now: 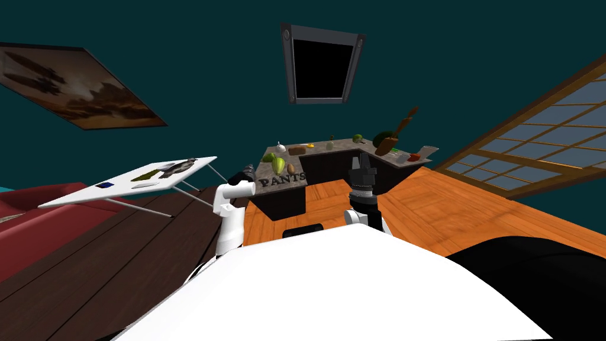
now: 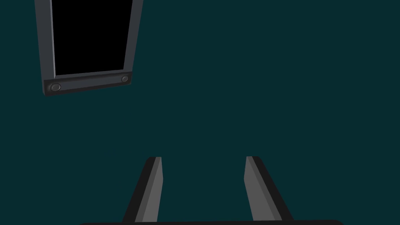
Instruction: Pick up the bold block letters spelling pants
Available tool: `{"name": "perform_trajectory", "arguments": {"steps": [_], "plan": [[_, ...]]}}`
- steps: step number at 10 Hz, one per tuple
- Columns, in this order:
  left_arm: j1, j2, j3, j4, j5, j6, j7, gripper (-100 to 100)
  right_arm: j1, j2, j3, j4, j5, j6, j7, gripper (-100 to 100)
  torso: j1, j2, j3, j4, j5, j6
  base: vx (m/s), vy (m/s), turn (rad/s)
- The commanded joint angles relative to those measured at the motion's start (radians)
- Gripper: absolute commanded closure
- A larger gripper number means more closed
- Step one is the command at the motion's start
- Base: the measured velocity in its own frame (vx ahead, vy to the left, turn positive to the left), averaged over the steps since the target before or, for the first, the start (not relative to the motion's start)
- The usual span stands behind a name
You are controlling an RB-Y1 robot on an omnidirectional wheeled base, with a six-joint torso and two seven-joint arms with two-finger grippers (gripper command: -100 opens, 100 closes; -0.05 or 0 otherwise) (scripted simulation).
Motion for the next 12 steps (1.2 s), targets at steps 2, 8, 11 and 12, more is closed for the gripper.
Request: {"name": "perform_trajectory", "arguments": {"steps": [2, 8, 11, 12], "plan": [[-0.041, 0.000, 0.013, 0.041, 0.002, 0.081, 0.002, -100, 0.000, 0.000, 0.000, 0.000, 0.000, 0.000, 0.000, 0, -0.001, 0.000, 0.000, 0.000, 0.000, 0.001, 0.002, -0.011, -0.083], [-0.148, -0.008, 0.047, 0.159, 0.003, 0.245, 0.008, -100, 0.000, 0.000, 0.000, 0.000, 0.000, 0.000, 0.000, 0, -0.001, -0.001, 0.000, 0.000, 0.000, 0.000, 0.009, -0.013, -0.061], [-0.182, -0.011, 0.059, 0.200, 0.005, 0.324, 0.009, -100, 0.000, 0.000, 0.000, 0.000, 0.000, 0.000, 0.000, 0, 0.000, -0.001, 0.000, 0.000, 0.000, 0.000, 0.011, -0.010, -0.040], [-0.182, -0.011, 0.059, 0.200, 0.005, 0.350, 0.009, -100, 0.000, 0.000, 0.000, 0.000, 0.000, 0.000, 0.000, 0, 0.000, -0.001, 0.000, 0.000, 0.000, 0.000, 0.017, -0.010, -0.061]]}}
